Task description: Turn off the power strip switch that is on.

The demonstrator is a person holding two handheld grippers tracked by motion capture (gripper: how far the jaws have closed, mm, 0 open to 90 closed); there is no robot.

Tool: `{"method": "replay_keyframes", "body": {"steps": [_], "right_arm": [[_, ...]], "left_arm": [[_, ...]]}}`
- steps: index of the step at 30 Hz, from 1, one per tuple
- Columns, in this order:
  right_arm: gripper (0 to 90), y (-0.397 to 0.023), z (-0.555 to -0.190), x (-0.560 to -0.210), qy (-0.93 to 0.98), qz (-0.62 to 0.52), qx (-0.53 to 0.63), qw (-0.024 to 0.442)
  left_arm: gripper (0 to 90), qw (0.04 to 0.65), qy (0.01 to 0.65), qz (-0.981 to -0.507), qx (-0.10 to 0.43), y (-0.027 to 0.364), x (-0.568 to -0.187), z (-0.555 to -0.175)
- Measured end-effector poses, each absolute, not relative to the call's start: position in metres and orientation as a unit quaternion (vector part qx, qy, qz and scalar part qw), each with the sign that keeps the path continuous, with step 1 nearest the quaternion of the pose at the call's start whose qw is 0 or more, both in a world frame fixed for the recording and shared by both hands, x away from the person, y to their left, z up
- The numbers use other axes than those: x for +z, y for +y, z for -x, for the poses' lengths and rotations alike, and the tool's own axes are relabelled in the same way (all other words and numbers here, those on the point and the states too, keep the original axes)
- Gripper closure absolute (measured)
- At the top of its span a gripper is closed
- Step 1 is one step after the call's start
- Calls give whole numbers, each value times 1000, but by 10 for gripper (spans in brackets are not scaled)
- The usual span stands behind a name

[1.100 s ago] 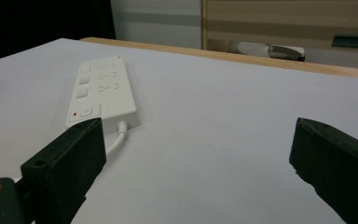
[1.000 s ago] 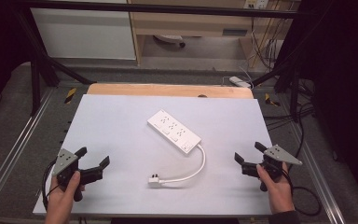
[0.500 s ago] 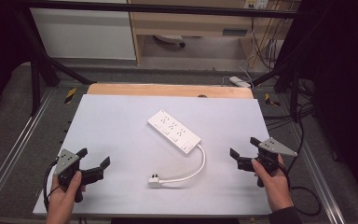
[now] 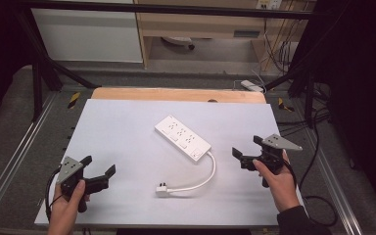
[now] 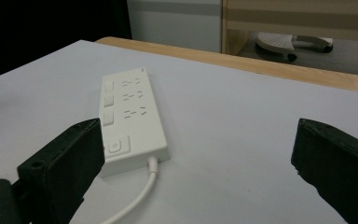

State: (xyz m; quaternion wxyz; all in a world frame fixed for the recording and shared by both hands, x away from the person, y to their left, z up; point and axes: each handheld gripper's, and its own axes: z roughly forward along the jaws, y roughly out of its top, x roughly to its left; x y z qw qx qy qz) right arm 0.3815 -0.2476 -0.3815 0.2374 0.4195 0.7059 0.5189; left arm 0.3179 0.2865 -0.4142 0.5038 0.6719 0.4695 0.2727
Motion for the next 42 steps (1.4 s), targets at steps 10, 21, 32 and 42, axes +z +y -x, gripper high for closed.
{"method": "replay_keyframes", "body": {"steps": [10, 21, 32, 42], "right_arm": [[39, -231, -393, -374, 710, -417, 518, 232], [39, -212, -410, -357, 725, -403, 510, 227], [48, -187, -431, -342, 721, -399, 519, 228], [48, -172, -448, -328, 724, -396, 516, 228]], "left_arm": [[49, 503, 465, -677, 270, 285, -415, -320], [49, 501, 460, -683, 266, 282, -415, -322], [49, 503, 459, -683, 264, 282, -416, -325], [48, 499, 459, -686, 264, 282, -416, -326]]}}
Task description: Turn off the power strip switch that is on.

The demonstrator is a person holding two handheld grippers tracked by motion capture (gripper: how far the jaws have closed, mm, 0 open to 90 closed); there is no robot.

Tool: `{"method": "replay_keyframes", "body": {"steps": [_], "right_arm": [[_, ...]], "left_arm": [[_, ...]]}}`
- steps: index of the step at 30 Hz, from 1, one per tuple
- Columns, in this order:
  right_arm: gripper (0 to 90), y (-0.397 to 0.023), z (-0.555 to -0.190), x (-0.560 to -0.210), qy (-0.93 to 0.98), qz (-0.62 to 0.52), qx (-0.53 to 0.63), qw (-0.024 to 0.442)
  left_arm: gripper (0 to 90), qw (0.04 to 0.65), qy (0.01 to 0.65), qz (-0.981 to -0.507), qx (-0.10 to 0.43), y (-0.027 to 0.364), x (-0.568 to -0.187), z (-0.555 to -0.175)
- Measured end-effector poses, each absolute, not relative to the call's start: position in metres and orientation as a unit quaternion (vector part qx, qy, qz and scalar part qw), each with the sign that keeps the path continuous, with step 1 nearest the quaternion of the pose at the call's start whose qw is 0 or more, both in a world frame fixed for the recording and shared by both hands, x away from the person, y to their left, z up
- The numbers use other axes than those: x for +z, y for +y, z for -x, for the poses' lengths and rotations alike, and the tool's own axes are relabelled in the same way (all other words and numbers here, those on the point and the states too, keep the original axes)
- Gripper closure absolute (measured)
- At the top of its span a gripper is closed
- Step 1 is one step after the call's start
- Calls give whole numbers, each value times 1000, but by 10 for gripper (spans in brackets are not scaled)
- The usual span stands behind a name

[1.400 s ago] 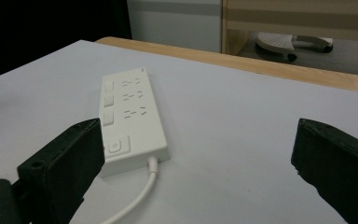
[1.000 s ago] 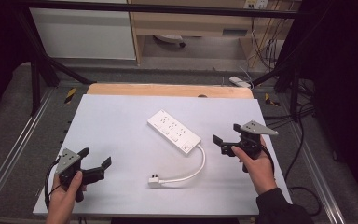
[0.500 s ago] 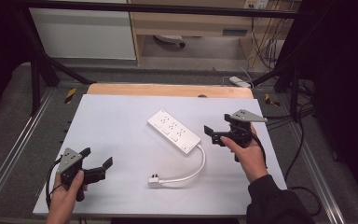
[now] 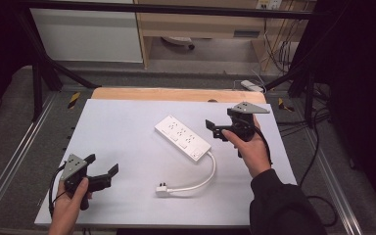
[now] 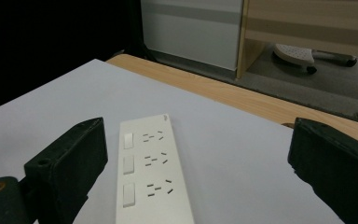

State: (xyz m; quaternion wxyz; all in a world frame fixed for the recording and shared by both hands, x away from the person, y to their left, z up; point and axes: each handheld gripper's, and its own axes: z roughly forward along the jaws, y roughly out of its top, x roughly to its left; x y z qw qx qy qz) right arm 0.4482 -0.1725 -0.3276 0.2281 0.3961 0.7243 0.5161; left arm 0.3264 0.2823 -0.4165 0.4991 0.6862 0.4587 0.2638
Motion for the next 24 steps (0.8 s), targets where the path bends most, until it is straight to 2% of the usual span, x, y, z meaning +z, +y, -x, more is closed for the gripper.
{"method": "replay_keyframes", "body": {"steps": [12, 24], "right_arm": [[50, -151, -453, -313, 735, -373, 521, 221], [121, -130, -464, -308, 723, -368, 542, 222]], "left_arm": [[48, 494, 457, -689, 269, 280, -416, -325], [49, 498, 459, -688, 262, 281, -418, -327]]}}
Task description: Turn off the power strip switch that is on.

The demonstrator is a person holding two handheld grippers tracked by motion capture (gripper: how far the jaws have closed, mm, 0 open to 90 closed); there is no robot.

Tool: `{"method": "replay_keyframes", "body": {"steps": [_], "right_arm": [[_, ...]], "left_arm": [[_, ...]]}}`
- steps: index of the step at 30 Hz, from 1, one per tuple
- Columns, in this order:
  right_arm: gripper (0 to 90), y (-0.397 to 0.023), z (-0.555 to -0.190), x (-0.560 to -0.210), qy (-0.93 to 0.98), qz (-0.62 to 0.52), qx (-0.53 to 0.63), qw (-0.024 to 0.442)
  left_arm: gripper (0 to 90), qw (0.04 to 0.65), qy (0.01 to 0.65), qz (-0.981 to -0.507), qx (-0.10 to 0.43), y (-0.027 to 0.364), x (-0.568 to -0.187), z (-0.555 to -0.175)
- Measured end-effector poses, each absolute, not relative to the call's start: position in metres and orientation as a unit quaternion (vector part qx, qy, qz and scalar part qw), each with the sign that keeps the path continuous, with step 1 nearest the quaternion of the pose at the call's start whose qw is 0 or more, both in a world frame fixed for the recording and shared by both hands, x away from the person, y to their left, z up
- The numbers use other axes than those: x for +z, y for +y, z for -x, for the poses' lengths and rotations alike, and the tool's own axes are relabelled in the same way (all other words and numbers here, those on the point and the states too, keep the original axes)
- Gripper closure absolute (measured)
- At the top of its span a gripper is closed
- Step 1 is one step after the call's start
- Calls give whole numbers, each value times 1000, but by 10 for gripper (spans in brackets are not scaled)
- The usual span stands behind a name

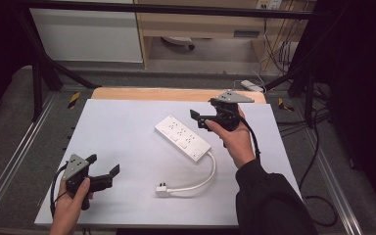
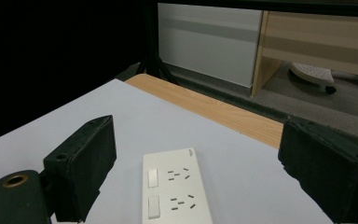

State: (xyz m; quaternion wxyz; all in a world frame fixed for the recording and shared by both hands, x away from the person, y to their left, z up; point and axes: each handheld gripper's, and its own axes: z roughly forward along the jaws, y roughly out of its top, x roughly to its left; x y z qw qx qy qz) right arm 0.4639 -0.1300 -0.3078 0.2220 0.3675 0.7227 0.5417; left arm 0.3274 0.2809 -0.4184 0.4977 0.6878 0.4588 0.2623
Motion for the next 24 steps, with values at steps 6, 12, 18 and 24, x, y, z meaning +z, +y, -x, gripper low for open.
{"method": "replay_keyframes", "body": {"steps": [6, 12, 18, 24], "right_arm": [[129, -122, -469, -310, 720, -374, 540, 224], [151, -120, -468, -311, 721, -374, 538, 225], [292, -116, -469, -308, 722, -363, 542, 229], [442, -104, -470, -304, 729, -351, 540, 231]], "left_arm": [[50, 504, 463, -680, 263, 283, -417, -328], [50, 503, 459, -684, 262, 281, -418, -328], [50, 500, 457, -687, 262, 280, -418, -328], [50, 499, 455, -690, 260, 279, -418, -328]]}}
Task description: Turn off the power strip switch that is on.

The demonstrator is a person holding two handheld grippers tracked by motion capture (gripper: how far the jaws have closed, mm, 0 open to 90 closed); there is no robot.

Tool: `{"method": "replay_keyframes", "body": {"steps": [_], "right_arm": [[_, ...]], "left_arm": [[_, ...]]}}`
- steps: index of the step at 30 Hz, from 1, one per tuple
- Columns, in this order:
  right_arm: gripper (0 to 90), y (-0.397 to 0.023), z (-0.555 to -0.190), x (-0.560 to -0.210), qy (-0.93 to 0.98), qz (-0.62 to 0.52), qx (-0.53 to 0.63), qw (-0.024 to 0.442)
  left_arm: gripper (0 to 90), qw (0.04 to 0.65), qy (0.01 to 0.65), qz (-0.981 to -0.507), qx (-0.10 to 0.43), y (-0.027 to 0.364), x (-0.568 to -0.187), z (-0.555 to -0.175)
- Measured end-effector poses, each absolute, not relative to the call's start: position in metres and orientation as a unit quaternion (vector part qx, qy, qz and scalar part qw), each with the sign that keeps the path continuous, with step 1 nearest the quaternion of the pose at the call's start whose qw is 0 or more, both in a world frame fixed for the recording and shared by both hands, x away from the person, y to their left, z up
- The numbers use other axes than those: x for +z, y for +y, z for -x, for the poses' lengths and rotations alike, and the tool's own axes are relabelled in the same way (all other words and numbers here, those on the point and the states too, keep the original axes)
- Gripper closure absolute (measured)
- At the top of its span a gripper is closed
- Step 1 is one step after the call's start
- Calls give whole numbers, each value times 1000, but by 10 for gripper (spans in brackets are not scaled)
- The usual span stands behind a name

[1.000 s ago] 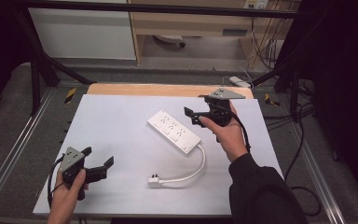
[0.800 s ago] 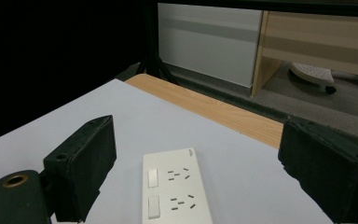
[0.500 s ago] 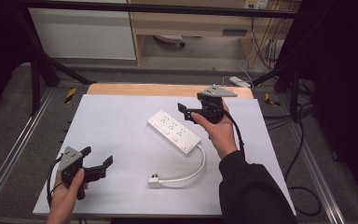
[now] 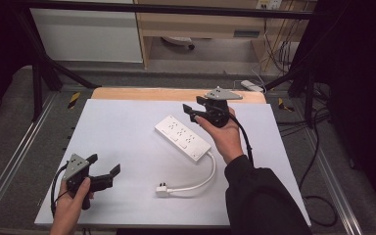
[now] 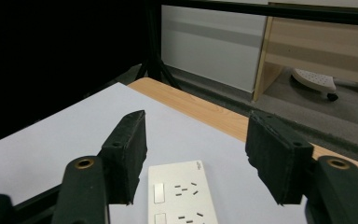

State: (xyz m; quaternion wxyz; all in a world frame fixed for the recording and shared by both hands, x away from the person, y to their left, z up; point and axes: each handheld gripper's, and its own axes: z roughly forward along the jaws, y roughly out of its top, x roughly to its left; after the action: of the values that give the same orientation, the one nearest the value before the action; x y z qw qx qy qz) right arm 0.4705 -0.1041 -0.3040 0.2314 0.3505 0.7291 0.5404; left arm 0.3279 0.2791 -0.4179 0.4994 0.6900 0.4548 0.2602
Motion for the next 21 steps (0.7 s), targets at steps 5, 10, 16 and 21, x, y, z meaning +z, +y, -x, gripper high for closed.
{"method": "replay_keyframes", "body": {"steps": [5, 10, 16, 21], "right_arm": [[527, -98, -472, -303, 733, -344, 539, 231], [687, -92, -475, -302, 731, -335, 547, 235], [835, -85, -480, -305, 727, -329, 553, 238], [883, -81, -489, -310, 728, -335, 550, 235]], "left_arm": [[50, 500, 455, -690, 260, 280, -418, -328], [50, 498, 452, -693, 259, 278, -419, -328], [50, 498, 452, -694, 259, 278, -418, -328], [52, 497, 452, -694, 259, 278, -419, -328]]}}
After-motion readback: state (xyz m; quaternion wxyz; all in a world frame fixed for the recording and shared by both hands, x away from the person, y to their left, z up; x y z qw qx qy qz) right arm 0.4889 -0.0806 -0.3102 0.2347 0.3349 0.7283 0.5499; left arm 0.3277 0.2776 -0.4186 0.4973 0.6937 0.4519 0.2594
